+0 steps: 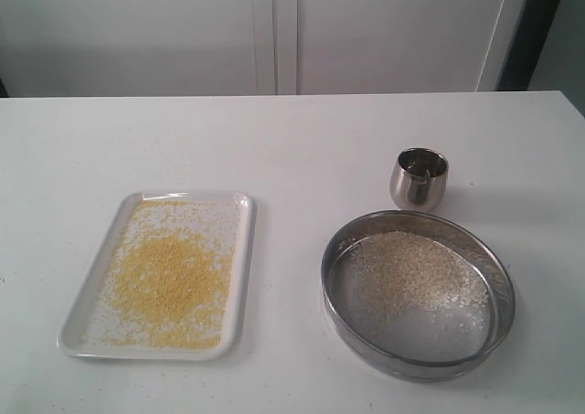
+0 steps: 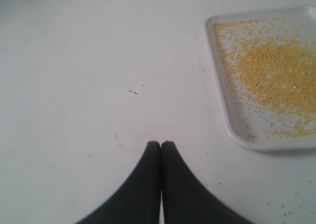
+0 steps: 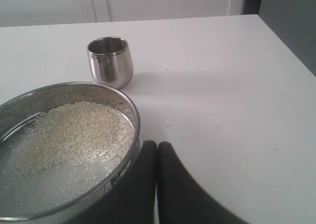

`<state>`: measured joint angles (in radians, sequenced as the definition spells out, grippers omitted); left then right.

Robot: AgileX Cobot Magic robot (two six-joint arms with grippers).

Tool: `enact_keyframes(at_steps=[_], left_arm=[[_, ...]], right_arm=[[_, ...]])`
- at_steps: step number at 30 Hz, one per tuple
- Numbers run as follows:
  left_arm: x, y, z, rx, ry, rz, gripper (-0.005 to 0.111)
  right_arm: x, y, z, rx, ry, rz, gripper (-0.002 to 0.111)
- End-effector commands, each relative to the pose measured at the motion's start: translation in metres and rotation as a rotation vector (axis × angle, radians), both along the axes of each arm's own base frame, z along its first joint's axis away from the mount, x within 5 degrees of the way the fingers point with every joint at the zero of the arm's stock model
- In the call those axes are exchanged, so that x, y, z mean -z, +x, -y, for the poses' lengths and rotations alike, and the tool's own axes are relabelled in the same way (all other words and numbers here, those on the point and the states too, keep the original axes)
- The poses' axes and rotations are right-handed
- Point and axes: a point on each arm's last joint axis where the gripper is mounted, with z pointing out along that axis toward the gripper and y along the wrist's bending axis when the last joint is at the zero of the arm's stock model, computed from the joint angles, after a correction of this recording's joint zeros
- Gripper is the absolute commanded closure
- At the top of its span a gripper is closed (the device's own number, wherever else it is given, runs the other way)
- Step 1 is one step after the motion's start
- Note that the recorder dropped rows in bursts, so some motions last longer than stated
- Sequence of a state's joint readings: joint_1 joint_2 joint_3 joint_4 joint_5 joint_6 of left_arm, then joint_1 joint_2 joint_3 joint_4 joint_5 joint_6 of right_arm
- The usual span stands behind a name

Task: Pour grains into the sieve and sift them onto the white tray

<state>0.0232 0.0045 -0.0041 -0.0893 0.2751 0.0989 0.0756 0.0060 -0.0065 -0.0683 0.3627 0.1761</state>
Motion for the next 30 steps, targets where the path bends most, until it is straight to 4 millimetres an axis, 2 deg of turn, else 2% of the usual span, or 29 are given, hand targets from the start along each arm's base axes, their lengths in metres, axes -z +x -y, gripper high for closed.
enact_keyframes(at_steps=[1, 7, 30], left_arm=[[0.0004, 0.0002, 0.0001, -0.017, -0.039, 0.008, 0.107], [0.0004, 0.0002, -0.0001, -0.044, -0.100, 0.004, 0.107], [-0.0002, 0.0005, -0.0019, -0.055, -0.077, 0.013, 0.107]], right_arm=[[0.0006, 0.0001, 0.0005, 0.008, 0.000, 0.013, 0.108], [0.0006, 0.0001, 0.0005, 0.008, 0.000, 0.013, 0.108], [0.0006, 0.0001, 0.0005, 0.008, 0.000, 0.013, 0.108]])
